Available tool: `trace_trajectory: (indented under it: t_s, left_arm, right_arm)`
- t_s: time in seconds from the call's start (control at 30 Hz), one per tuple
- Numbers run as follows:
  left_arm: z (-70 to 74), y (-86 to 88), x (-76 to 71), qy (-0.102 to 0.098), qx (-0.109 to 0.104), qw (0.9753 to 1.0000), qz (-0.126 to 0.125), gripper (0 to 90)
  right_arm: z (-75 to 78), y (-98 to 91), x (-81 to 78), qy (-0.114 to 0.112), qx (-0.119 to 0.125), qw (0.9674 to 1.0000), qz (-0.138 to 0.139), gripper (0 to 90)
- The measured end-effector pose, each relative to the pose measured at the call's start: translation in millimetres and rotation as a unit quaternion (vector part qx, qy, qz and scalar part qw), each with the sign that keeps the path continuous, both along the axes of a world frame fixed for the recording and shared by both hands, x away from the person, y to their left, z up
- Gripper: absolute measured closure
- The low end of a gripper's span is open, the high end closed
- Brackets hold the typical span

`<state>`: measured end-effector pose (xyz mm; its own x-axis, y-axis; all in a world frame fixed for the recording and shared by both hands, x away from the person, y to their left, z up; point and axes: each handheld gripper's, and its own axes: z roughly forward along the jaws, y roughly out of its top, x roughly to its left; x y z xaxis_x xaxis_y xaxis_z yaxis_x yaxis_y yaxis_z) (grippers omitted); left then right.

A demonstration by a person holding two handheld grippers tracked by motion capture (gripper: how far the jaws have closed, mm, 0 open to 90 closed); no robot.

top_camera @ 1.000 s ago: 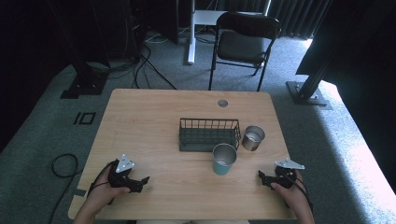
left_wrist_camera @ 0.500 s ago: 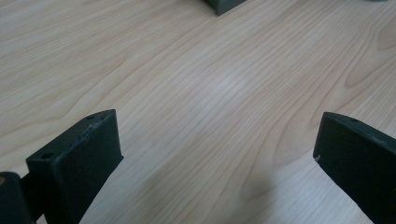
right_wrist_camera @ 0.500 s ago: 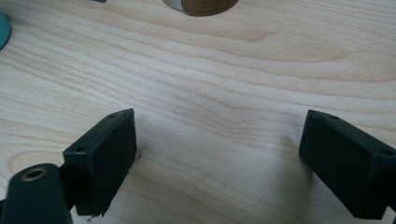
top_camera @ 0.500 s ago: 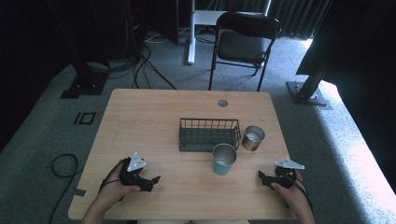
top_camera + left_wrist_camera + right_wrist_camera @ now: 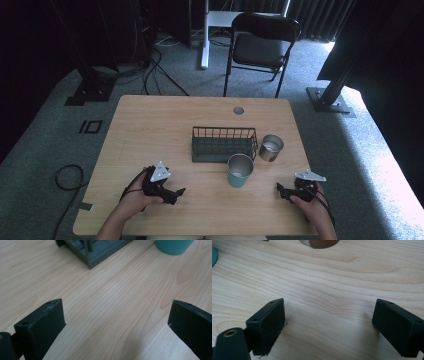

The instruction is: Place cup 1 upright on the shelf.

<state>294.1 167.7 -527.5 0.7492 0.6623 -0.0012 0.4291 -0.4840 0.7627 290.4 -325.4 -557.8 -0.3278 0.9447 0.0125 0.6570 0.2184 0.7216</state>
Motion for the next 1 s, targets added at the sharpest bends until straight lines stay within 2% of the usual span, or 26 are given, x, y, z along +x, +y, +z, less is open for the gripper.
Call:
trace_trajectory:
  t_s: [0.37,0.63,1.0]
  left_arm:
    - [4.4,-27.6,4.4,-0.015,-0.004,0.9993,-0.035,1.5]
    - [7.4,-45.8,7.1,-0.026,-0.024,0.9979,-0.054,1.5]
    - [10.5,-70.3,11.3,-0.037,-0.037,0.9955,-0.079,1.5]
  right_arm:
    - [0.0,0.0,0.0,0.0,0.0,1.0,0.0,10.7]
    - [0.0,0.0,0.0,0.0,0.0,1.0,0.0,10.8]
    - [0.0,0.0,0.0,0.0,0.0,1.0,0.0,10.8]
